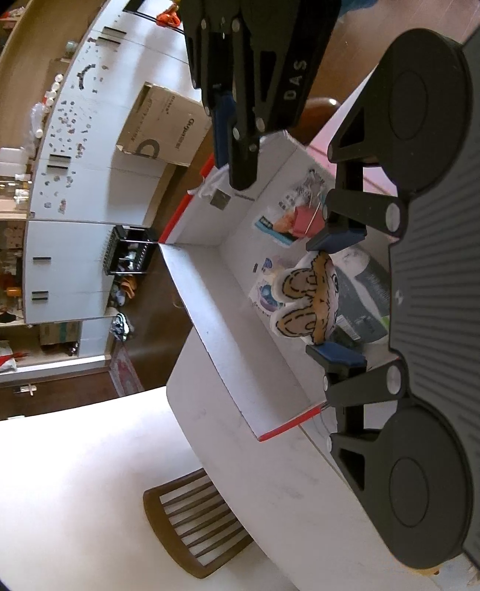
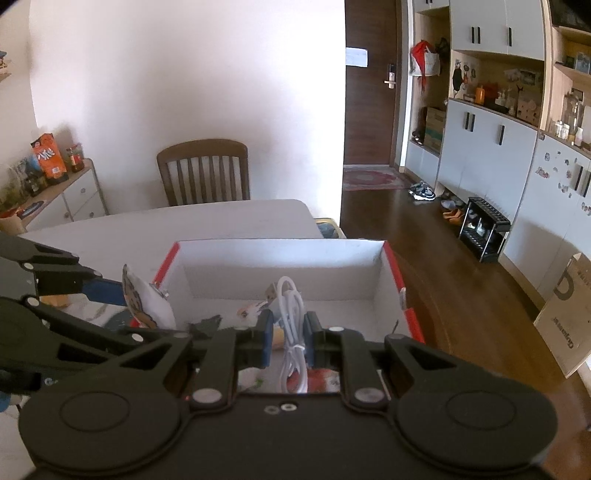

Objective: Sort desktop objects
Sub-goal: 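Carry the bunny plush and white cable with both tools toward the red box, then open both tools over the box to drop the plush and cable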

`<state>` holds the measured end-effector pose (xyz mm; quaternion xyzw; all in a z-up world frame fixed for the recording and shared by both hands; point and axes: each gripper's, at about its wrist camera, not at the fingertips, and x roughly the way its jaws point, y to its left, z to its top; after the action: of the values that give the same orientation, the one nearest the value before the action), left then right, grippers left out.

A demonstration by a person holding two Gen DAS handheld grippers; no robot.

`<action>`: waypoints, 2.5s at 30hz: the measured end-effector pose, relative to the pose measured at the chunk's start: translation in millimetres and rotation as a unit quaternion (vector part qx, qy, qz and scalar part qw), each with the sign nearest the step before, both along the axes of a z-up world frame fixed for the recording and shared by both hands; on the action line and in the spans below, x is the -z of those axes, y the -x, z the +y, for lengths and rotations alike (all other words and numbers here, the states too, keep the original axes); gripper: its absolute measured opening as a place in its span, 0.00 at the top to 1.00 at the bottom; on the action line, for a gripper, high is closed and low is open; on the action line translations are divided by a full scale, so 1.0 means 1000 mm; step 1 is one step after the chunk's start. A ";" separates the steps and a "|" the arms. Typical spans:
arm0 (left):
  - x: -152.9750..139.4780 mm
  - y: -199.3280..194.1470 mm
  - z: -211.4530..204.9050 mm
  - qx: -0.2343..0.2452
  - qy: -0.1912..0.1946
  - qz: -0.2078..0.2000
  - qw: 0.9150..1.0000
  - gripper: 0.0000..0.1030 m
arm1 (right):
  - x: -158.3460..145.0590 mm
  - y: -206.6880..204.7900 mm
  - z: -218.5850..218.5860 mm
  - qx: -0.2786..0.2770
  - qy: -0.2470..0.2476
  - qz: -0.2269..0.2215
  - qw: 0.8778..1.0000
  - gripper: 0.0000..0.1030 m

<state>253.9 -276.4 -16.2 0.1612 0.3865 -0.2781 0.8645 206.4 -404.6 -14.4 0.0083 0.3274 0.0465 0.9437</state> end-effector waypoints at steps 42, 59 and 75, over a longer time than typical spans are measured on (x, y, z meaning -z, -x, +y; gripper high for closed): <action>0.084 -0.094 -0.039 0.017 -0.126 0.094 0.987 0.50 | 0.082 -0.098 -0.020 0.014 0.016 0.127 0.992 0.84; 0.087 -0.097 -0.033 0.027 -0.120 0.102 0.987 0.39 | 0.095 -0.102 -0.023 0.004 0.013 0.158 0.987 0.75; 0.052 -0.083 -0.009 0.008 -0.076 0.076 0.994 0.30 | 0.065 -0.087 -0.033 -0.023 -0.010 0.132 0.991 0.54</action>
<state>337.0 -285.3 -68.4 0.2078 0.4693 -0.2665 0.8158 293.6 -437.4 -79.6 0.0167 0.4488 0.0699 0.8907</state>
